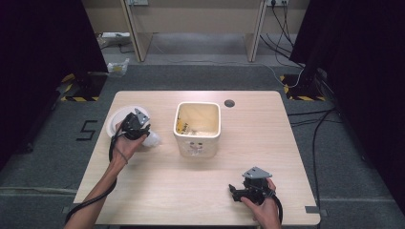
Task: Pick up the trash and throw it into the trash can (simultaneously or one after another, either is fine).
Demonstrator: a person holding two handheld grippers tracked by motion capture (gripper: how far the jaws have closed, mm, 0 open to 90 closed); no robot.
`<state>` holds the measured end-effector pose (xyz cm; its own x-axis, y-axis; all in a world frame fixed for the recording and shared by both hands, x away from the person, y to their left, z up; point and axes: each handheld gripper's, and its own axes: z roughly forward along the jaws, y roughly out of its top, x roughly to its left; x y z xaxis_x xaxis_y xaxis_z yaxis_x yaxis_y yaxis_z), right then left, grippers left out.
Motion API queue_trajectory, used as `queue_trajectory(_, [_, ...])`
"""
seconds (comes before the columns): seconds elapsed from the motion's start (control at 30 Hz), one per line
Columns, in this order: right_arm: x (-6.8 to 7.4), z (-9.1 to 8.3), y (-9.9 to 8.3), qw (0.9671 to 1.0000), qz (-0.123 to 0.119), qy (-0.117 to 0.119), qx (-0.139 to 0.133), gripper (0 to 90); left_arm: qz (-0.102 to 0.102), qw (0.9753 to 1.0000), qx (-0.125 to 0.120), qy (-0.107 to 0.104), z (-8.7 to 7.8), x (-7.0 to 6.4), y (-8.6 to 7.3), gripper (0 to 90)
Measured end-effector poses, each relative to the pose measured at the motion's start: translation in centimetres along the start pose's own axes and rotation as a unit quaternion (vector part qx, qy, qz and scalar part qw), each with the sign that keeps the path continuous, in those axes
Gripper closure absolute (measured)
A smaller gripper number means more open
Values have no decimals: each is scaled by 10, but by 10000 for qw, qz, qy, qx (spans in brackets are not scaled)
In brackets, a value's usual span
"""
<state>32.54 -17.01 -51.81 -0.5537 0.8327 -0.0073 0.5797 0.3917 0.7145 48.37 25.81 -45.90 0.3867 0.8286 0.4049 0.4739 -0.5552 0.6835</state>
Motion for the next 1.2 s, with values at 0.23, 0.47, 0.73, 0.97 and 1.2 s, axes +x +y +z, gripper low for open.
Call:
queue_trajectory(0.23, [0,0,0,10000,1,-2,0,88,-210,9998,-53,-38,-9,9,-15,416])
queue_trajectory(0.47, [0,0,0,10000,-1,-4,12,87,-422,9991,-35,-46,-7,13,-24,324])
queue_trajectory(0.73, [0,0,0,10000,-1,-3,12,87,-498,9987,0,-91,-5,17,-29,395])
queue_trajectory(0.97, [1,0,0,10000,-10,6,0,87,-414,9991,-13,-72,-12,23,-32,525])
queue_trajectory(1.2, [1,0,0,10000,-24,14,-1,87,-65,9997,-123,192,-20,20,-29,638])
